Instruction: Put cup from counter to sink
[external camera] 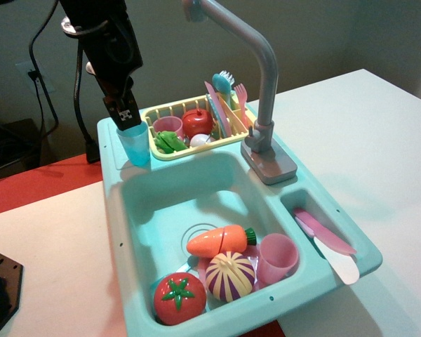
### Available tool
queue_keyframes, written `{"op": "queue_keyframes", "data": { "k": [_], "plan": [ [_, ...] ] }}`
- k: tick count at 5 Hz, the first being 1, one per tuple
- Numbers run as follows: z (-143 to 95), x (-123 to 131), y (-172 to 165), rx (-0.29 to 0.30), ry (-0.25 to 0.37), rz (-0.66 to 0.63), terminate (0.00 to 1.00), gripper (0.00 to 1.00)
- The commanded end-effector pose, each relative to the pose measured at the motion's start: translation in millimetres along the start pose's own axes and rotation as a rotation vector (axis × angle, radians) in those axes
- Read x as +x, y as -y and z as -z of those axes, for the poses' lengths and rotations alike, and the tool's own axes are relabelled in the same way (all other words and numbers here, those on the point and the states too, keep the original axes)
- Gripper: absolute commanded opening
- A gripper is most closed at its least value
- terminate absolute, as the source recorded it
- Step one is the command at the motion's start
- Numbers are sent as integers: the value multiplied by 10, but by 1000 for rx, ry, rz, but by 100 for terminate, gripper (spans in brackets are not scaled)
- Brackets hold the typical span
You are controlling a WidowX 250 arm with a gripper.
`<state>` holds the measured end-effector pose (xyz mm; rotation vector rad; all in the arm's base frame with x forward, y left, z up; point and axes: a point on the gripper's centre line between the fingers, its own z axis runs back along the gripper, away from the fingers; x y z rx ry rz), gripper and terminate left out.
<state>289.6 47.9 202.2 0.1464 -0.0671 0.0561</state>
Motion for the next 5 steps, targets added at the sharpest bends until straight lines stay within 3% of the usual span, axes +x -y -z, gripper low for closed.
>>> {"op": "queue_keyframes", "data": {
  "k": [1,2,5],
  "plan": [
    [0,0,0,0,0,0,0,100],
    [15,20,41,-18,5,-2,0,100],
    [197,-58,62,8,-25,-4,0,100]
  ]
}}
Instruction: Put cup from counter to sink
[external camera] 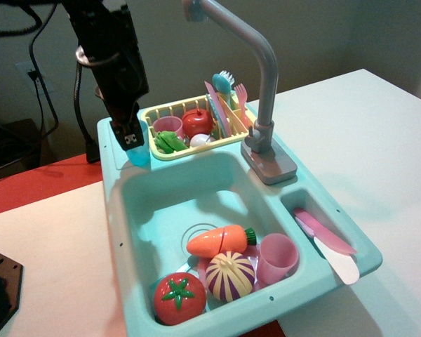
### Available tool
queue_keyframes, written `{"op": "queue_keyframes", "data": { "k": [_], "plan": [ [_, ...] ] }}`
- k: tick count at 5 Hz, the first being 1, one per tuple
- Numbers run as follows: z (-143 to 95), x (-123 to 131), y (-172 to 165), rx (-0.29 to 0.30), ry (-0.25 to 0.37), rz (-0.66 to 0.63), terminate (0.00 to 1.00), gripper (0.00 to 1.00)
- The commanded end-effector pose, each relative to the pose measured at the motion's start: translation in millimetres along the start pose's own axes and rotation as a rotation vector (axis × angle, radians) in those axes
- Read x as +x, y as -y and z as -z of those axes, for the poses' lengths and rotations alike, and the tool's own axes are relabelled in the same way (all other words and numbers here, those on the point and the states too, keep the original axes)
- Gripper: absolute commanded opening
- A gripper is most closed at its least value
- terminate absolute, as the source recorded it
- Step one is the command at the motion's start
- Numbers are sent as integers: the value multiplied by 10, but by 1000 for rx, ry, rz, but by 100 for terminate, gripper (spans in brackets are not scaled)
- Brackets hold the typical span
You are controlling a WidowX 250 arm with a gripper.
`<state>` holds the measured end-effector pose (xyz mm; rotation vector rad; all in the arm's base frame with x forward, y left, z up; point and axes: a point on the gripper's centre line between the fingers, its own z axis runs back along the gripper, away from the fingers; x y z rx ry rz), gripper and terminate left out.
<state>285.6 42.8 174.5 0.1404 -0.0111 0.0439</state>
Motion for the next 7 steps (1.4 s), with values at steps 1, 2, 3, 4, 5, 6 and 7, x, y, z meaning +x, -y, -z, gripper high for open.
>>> {"op": "queue_keyframes", "data": {
  "k": [1,2,3,4,5,6,7],
  "plan": [
    [24,-14,-27,27,22,-25,0,100],
    [97,-19,-38,31,14,-28,0,100],
    [135,-20,-52,36,15,-32,0,100],
    [149,-25,-62,39,36,-42,0,0],
    [156,-42,-78,41,42,-51,0,0],
    [152,-56,-61,39,44,-54,0,0],
    [79,-25,-29,44,75,-41,0,0]
  ]
}}
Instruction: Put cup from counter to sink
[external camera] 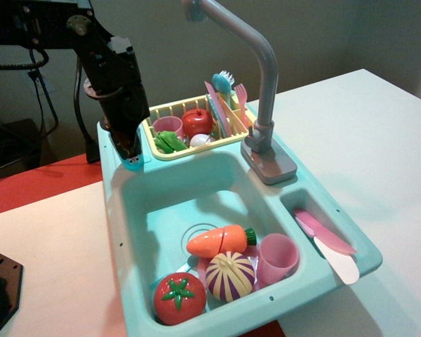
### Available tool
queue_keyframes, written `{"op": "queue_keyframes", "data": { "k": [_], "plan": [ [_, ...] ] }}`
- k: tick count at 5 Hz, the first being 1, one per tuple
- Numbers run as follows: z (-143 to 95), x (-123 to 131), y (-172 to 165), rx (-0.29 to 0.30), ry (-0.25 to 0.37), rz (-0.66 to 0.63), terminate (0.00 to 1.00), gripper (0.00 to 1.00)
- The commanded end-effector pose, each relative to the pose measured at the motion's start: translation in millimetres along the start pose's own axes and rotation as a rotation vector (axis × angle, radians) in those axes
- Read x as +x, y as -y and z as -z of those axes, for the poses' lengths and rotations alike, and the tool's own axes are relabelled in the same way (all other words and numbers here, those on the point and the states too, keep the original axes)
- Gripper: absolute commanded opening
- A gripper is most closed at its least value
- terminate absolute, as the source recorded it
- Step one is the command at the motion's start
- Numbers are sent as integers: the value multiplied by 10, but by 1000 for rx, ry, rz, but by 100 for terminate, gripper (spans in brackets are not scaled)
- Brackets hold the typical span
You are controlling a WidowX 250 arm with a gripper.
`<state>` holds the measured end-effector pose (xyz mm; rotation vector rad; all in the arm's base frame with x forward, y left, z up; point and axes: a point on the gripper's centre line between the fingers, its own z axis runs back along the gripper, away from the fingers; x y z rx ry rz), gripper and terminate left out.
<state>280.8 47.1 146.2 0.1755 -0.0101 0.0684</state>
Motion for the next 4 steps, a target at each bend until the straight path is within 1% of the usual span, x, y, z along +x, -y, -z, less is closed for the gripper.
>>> {"op": "queue_keyframes", "data": {
  "k": [1,2,3,4],
  "plan": [
    [-358,159,104,0,137,49,0,0],
    [-549,340,381,-5,201,122,0,0],
    [-601,448,580,-33,216,151,0,0],
    [-490,480,771,-70,194,172,0,0]
  ]
}}
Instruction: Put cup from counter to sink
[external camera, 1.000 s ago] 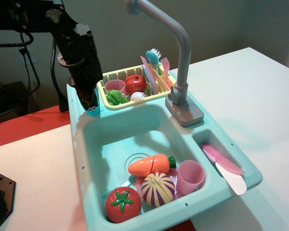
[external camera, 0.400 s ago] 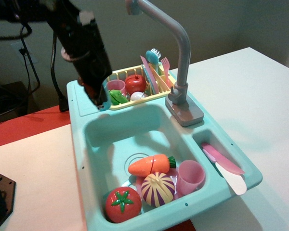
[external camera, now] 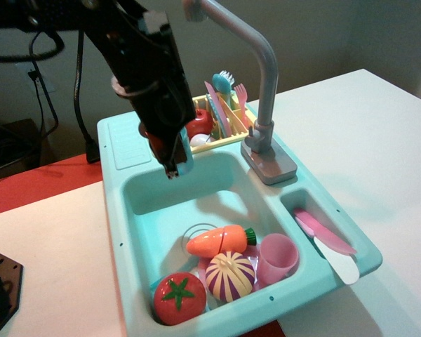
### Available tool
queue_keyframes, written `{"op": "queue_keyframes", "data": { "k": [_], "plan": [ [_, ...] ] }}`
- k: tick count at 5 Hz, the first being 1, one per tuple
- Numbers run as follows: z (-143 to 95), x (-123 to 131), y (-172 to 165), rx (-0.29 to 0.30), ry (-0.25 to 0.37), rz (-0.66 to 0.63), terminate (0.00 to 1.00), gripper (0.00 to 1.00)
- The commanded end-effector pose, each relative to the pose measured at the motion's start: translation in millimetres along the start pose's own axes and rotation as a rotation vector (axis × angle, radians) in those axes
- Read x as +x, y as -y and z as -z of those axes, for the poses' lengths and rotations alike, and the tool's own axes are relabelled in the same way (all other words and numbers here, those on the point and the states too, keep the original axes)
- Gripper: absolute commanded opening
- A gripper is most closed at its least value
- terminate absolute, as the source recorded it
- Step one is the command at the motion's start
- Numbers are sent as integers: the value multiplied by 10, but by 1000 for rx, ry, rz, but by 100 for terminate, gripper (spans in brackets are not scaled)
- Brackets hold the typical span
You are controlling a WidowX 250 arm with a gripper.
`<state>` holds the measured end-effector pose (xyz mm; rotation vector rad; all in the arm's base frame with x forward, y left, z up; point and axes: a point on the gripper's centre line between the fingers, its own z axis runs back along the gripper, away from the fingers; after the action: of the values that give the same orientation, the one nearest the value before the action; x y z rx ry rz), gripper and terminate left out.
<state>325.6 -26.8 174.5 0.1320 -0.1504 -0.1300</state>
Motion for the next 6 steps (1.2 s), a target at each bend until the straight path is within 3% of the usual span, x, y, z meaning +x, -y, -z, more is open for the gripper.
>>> {"op": "queue_keyframes", "data": {
  "k": [1,3,5,6],
  "plan": [
    [140,40,125,-14,3,-15,0,0],
    [430,-68,78,0,-44,-26,0,0],
    [549,-65,59,-6,-63,-28,0,0],
    [560,-85,28,-15,-69,-31,0,100]
  ]
}}
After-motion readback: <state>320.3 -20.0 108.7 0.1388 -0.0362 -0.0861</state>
